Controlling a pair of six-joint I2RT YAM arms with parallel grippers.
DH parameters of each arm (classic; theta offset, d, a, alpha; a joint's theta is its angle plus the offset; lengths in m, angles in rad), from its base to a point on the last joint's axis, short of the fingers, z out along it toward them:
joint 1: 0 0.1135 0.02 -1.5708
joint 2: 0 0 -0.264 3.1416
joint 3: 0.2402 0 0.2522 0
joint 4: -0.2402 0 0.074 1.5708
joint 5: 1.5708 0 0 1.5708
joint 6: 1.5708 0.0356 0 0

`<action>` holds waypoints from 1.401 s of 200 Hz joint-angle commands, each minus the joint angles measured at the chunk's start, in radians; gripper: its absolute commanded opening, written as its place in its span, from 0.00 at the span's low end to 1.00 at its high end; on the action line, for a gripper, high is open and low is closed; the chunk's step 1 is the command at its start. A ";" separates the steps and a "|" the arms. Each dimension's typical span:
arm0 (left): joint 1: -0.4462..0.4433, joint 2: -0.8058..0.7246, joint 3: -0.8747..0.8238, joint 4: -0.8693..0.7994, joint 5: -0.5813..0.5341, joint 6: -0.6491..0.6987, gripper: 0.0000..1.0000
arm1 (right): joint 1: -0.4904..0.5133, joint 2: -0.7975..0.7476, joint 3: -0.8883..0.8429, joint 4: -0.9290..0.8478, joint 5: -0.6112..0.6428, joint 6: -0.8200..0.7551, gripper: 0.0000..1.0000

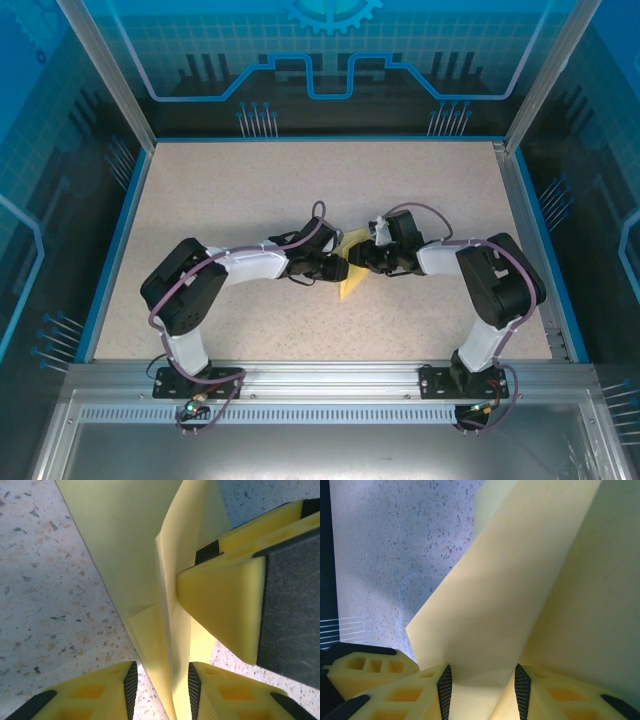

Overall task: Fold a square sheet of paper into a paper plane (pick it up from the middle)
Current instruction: Turn over the paper at the center of the table.

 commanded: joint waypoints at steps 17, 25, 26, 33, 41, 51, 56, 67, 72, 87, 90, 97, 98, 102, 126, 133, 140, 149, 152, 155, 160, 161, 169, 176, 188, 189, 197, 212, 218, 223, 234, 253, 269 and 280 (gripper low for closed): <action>0.016 0.012 0.026 -0.004 0.020 0.032 0.32 | -0.012 0.042 0.030 0.064 -0.063 0.035 0.37; 0.017 0.008 0.022 -0.005 0.020 0.034 0.32 | -0.010 0.046 0.032 0.065 -0.072 0.038 0.37; 0.018 0.008 0.021 -0.004 0.020 0.034 0.32 | -0.010 0.046 0.033 0.065 -0.072 0.039 0.36; 0.021 0.003 0.018 -0.005 0.020 0.034 0.32 | -0.008 0.048 0.035 0.065 -0.073 0.039 0.35; 0.023 -0.004 0.011 -0.004 0.021 0.034 0.32 | -0.006 0.050 0.036 0.065 -0.076 0.041 0.34; 0.027 -0.014 0.004 -0.008 0.023 0.034 0.32 | -0.002 0.053 0.037 0.065 -0.076 0.041 0.31; 0.029 -0.021 0.003 -0.009 0.023 0.034 0.33 | -0.001 0.054 0.039 0.065 -0.075 0.041 0.28; 0.033 -0.037 -0.005 -0.014 0.026 0.035 0.35 | 0.002 0.058 0.039 0.065 -0.074 0.041 0.23; 0.032 -0.047 -0.008 -0.018 0.028 0.035 0.36 | 0.003 0.057 0.038 0.065 -0.072 0.041 0.20; 0.033 -0.082 -0.016 -0.033 0.025 0.036 0.40 | 0.008 0.049 0.042 0.065 -0.060 0.035 0.12; 0.033 -0.090 -0.018 -0.038 0.025 0.036 0.41 | 0.008 0.047 0.043 0.061 -0.057 0.034 0.11; 0.033 -0.106 -0.021 -0.050 0.021 0.037 0.42 | 0.012 0.039 0.047 0.052 -0.053 0.032 0.09; 0.033 -0.109 -0.021 -0.053 0.020 0.037 0.42 | 0.013 0.037 0.048 0.051 -0.052 0.031 0.08; 0.033 -0.117 -0.023 -0.062 0.020 0.037 0.44 | 0.016 0.031 0.051 0.043 -0.047 0.030 0.07; 0.032 -0.179 -0.035 -0.107 0.020 0.028 0.53 | 0.037 -0.043 0.082 -0.056 0.003 0.000 0.04; 0.033 -0.200 -0.041 -0.119 0.019 0.026 0.54 | 0.045 -0.068 0.091 -0.090 0.021 -0.009 0.03; 0.033 -0.223 -0.047 -0.131 0.017 0.025 0.55 | 0.048 -0.090 0.098 -0.112 0.033 -0.011 0.03; 0.032 -0.254 -0.058 -0.142 0.013 0.022 0.56 | 0.052 -0.119 0.101 -0.134 0.048 -0.006 0.03; 0.033 -0.263 -0.062 -0.145 0.011 0.023 0.56 | 0.054 -0.130 0.102 -0.143 0.053 -0.004 0.02; 0.033 -0.273 -0.065 -0.150 0.010 0.021 0.58 | 0.056 -0.140 0.104 -0.151 0.060 -0.003 0.02; 0.033 -0.290 -0.070 -0.158 0.008 0.021 0.59 | 0.060 -0.156 0.106 -0.164 0.072 -0.001 0.02; 0.033 -0.293 -0.070 -0.159 0.008 0.020 0.59 | 0.061 -0.160 0.107 -0.167 0.074 -0.001 0.02; 0.031 -0.315 -0.076 -0.167 0.006 0.018 0.59 | 0.071 -0.184 0.113 -0.187 0.092 0.002 0.02; 0.029 -0.335 -0.086 -0.172 0.002 0.010 0.60 | 0.078 -0.207 0.117 -0.204 0.108 0.004 0.02; 0.019 -0.370 -0.099 -0.178 -0.008 0.000 0.60 | 0.086 -0.241 0.126 -0.231 0.133 0.009 0.01; 0.017 -0.375 -0.099 -0.178 -0.009 -0.001 0.60 | 0.087 -0.243 0.127 -0.233 0.134 0.010 0.01; 0.007 -0.398 -0.108 -0.182 -0.020 -0.007 0.60 | 0.092 -0.262 0.128 -0.245 0.144 0.014 0.01; -0.014 -0.442 -0.116 -0.188 -0.034 -0.021 0.60 | 0.107 -0.295 0.149 -0.274 0.174 0.015 0.01; -0.026 -0.456 -0.118 -0.191 -0.047 -0.027 0.61 | 0.112 -0.305 0.159 -0.276 0.175 0.017 0.01; -0.036 -0.469 -0.121 -0.191 -0.057 -0.031 0.61 | 0.114 -0.312 0.161 -0.276 0.172 0.021 0.01; -0.047 -0.490 -0.133 -0.187 -0.078 -0.044 0.61 | 0.120 -0.330 0.160 -0.272 0.178 0.035 0.01; -0.052 -0.536 -0.185 -0.142 -0.083 -0.081 0.61 | 0.122 -0.363 0.154 -0.264 0.194 0.058 0.01; -0.051 -0.570 -0.236 -0.066 -0.052 -0.154 0.61 | 0.121 -0.383 0.148 -0.245 0.191 0.077 0.01; -0.054 -0.600 -0.281 0.005 -0.035 -0.221 0.65 | 0.120 -0.395 0.143 -0.234 0.196 0.091 0.01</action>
